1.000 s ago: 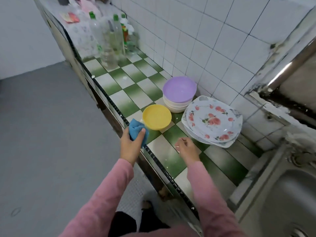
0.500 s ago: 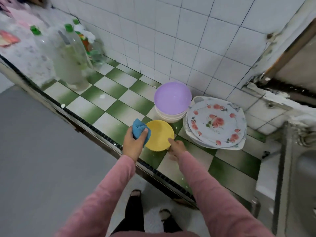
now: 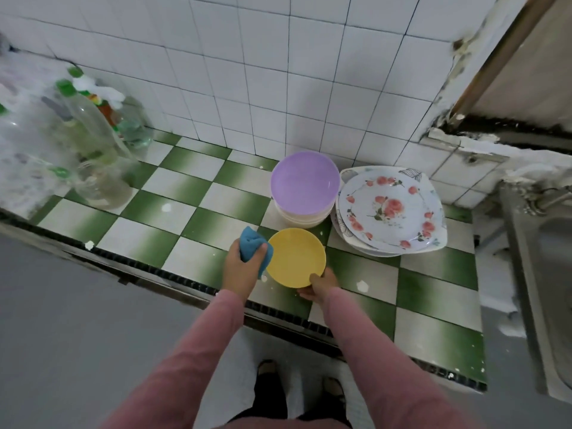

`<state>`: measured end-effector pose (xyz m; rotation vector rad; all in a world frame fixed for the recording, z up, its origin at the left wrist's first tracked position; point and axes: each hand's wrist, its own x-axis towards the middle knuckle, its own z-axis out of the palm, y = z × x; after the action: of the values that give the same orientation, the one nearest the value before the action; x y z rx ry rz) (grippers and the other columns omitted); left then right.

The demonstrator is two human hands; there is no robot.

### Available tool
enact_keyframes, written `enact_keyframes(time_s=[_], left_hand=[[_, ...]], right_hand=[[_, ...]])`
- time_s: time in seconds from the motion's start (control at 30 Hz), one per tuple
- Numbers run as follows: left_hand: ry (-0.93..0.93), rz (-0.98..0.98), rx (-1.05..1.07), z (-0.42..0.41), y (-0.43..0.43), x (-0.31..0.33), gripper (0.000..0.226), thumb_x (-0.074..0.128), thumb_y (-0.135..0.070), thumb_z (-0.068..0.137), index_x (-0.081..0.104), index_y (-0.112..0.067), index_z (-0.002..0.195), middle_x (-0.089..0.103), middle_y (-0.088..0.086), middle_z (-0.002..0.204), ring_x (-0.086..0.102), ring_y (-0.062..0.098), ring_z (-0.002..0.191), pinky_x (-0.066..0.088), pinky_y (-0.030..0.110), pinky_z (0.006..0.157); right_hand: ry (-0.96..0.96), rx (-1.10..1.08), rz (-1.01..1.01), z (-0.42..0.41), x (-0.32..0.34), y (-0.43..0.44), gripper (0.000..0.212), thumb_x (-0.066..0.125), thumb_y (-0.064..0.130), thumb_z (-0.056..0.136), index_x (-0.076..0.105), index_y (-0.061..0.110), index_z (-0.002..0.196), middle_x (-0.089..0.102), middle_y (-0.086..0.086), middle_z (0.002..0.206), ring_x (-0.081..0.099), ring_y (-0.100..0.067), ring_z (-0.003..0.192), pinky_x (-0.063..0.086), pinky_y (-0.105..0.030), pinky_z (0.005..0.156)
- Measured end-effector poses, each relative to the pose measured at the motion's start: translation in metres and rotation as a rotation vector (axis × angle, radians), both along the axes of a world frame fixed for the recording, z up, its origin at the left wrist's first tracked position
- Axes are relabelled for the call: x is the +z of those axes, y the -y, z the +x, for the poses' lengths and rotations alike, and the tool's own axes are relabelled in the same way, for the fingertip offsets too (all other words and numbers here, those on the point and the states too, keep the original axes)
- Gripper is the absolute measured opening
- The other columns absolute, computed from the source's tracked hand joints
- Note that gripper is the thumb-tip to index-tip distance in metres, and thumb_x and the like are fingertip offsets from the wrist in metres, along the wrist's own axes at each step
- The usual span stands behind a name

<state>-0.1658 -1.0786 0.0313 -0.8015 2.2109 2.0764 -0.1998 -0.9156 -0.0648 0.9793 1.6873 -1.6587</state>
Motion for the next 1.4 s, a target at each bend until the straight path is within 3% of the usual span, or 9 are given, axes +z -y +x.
enact_keyframes(time_s=[0.17, 0.37, 0.5, 0.63, 0.73, 0.87, 1.13, 1.33, 1.4], left_hand=[[-0.011, -0.002, -0.047, -0.009, 0.007, -0.002, 0.019, 0.065, -0.021, 0.093, 0.057, -0.015, 0.109, 0.061, 0.001, 0.091, 0.055, 0.012, 0.076, 0.043, 0.024, 0.059], [-0.034, -0.007, -0.101, -0.021, 0.001, 0.002, 0.019, 0.066, -0.023, 0.093, 0.058, -0.017, 0.108, 0.062, 0.004, 0.094, 0.056, 0.018, 0.080, 0.045, 0.026, 0.058], [-0.109, 0.005, -0.119, -0.036, -0.014, 0.017, 0.017, 0.068, -0.023, 0.092, 0.058, -0.022, 0.105, 0.063, -0.004, 0.094, 0.060, 0.014, 0.087, 0.051, 0.029, 0.074], [-0.186, 0.047, -0.217, -0.046, -0.036, 0.033, 0.016, 0.068, -0.022, 0.092, 0.058, -0.026, 0.105, 0.064, -0.007, 0.098, 0.060, 0.008, 0.089, 0.050, 0.023, 0.076], [-0.223, 0.051, -0.279, -0.054, -0.057, 0.043, 0.023, 0.066, -0.024, 0.092, 0.058, -0.018, 0.113, 0.063, 0.000, 0.103, 0.060, 0.014, 0.093, 0.051, 0.028, 0.079], [-0.268, 0.054, -0.377, -0.062, -0.098, 0.061, 0.026, 0.065, -0.027, 0.093, 0.058, -0.017, 0.115, 0.064, 0.001, 0.106, 0.061, 0.015, 0.094, 0.053, 0.029, 0.080], [-0.299, 0.107, -0.582, -0.057, -0.217, 0.079, 0.031, 0.065, -0.029, 0.093, 0.054, -0.019, 0.120, 0.062, -0.005, 0.106, 0.059, 0.009, 0.095, 0.049, 0.014, 0.073], [-0.270, 0.144, -0.728, -0.043, -0.320, 0.073, 0.028, 0.067, -0.028, 0.092, 0.057, -0.016, 0.115, 0.064, 0.001, 0.106, 0.062, 0.018, 0.099, 0.053, 0.030, 0.085], [-0.237, 0.148, -0.773, -0.037, -0.354, 0.073, 0.032, 0.067, -0.031, 0.092, 0.056, -0.018, 0.119, 0.064, -0.003, 0.105, 0.063, 0.014, 0.096, 0.053, 0.021, 0.078]], right_hand=[[-0.044, -0.065, 0.001, 0.005, 0.005, 0.000, 0.041, 0.040, 0.005, 0.103, 0.037, 0.014, 0.143, 0.055, -0.024, 0.133, 0.064, -0.027, 0.074, 0.053, -0.026, 0.043], [-0.135, -0.073, 0.044, 0.012, 0.024, -0.013, 0.033, 0.040, 0.009, 0.101, 0.045, 0.013, 0.133, 0.063, -0.021, 0.117, 0.068, -0.025, 0.068, 0.057, -0.029, 0.053], [-0.201, -0.099, 0.067, 0.017, 0.043, -0.032, 0.034, 0.044, 0.010, 0.097, 0.048, 0.023, 0.129, 0.067, -0.019, 0.108, 0.070, -0.028, 0.069, 0.062, -0.037, 0.067], [-0.265, -0.145, 0.058, 0.024, 0.063, -0.054, 0.041, 0.047, 0.010, 0.093, 0.055, 0.015, 0.133, 0.070, -0.019, 0.095, 0.072, -0.031, 0.070, 0.062, -0.038, 0.066], [-0.313, -0.224, 0.050, 0.032, 0.085, -0.075, 0.036, 0.047, 0.007, 0.093, 0.061, 0.012, 0.127, 0.068, -0.014, 0.085, 0.069, -0.028, 0.066, 0.061, -0.035, 0.059], [-0.359, -0.346, 0.054, 0.046, 0.112, -0.115, 0.027, 0.047, 0.006, 0.094, 0.063, 0.009, 0.116, 0.069, -0.011, 0.068, 0.069, -0.024, 0.054, 0.058, -0.031, 0.054], [-0.419, -0.613, 0.156, 0.079, 0.155, -0.235, 0.012, 0.045, 0.001, 0.094, 0.055, 0.007, 0.097, 0.060, -0.014, 0.068, 0.062, -0.021, 0.044, 0.054, -0.026, 0.044], [-0.412, -0.812, 0.281, 0.109, 0.175, -0.345, 0.017, 0.047, 0.001, 0.094, 0.052, 0.006, 0.109, 0.063, -0.020, 0.072, 0.062, -0.027, 0.052, 0.053, -0.028, 0.042], [-0.406, -0.868, 0.306, 0.117, 0.177, -0.380, 0.022, 0.047, 0.001, 0.093, 0.050, 0.005, 0.115, 0.062, -0.021, 0.071, 0.062, -0.028, 0.049, 0.054, -0.030, 0.042]])
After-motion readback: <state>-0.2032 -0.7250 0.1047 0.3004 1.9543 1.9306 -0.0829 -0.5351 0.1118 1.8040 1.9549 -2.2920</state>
